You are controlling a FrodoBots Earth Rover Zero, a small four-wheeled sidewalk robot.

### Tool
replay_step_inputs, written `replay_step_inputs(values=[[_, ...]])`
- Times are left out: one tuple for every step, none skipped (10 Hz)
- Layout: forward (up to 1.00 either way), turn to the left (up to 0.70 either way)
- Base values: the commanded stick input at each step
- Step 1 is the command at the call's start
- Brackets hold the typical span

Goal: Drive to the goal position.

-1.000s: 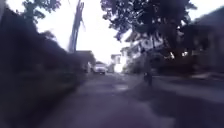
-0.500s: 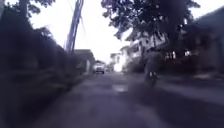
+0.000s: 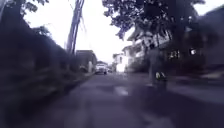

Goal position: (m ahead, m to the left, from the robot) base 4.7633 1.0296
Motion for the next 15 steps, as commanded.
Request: replay_step_inputs(values=[[0.70,0.00],[0.70,0.00],[0.70,0.00],[0.70,0.00],[0.70,0.00],[0.70,0.00],[0.70,0.00],[0.70,0.00],[0.70,0.00],[0.70,0.00],[0.70,0.00],[0.70,0.00],[0.70,0.00],[0.70,0.00],[0.70,0.00]])
